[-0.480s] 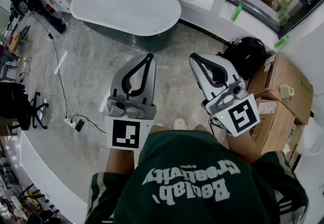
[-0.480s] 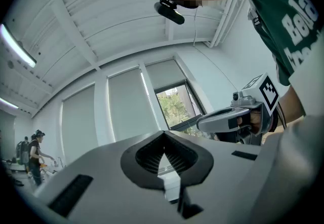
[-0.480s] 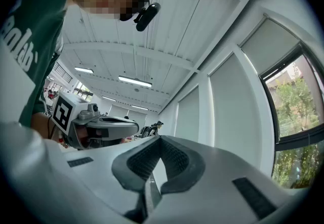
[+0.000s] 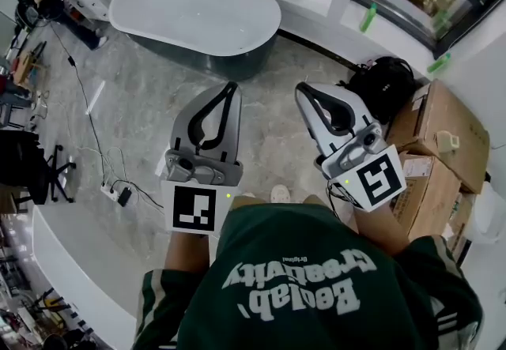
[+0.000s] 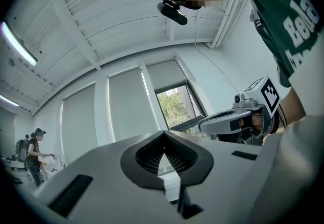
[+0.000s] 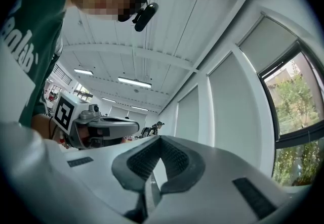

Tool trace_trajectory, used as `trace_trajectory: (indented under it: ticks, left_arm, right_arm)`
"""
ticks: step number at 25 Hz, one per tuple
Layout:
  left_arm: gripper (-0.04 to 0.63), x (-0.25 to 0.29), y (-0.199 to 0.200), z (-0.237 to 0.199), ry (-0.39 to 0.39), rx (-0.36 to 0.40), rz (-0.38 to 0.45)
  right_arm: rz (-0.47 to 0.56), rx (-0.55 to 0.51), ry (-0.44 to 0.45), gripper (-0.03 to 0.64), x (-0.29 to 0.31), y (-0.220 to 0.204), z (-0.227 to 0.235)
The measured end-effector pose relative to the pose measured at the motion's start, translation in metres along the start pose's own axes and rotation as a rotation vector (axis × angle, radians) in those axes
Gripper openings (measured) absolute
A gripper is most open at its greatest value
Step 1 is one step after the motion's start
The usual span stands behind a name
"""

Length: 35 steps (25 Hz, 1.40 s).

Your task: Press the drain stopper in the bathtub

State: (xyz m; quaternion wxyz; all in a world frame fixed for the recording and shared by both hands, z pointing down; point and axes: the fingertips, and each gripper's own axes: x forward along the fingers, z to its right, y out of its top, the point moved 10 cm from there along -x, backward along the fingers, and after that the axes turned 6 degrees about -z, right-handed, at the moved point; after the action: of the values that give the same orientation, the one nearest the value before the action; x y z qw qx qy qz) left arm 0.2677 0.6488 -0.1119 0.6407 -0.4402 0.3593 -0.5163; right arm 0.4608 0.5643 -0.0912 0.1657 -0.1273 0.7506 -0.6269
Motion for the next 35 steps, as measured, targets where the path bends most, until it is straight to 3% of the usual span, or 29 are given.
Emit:
trace_trajectory:
  ticks: [15, 25, 30, 35]
  left_arm:
    - [0.008, 0.006, 0.003, 0.001, 0.009, 0.013, -0.027]
    - [0.008, 0.03, -0.018, -0.014, -0.016, 0.003, -0.043]
    - [0.008, 0.061, -0.034, -0.041, -0.024, -0.012, -0.034]
    - [0.008, 0.106, -0.064, -0.093, -0.027, -0.018, -0.016]
  right_arm:
    - [0.006, 0.035, -0.004, 0.012, -0.003, -0.004, 0.009]
    - [-0.016, 0.056, -0.008, 0.012, 0.02, -0.022, 0.021]
    - [-0.023, 0.042, -0.009, 0.012, 0.056, -0.032, 0.042]
    - [-0.037, 0.035, -0.02, 0.012, 0.118, -0.05, 0.068]
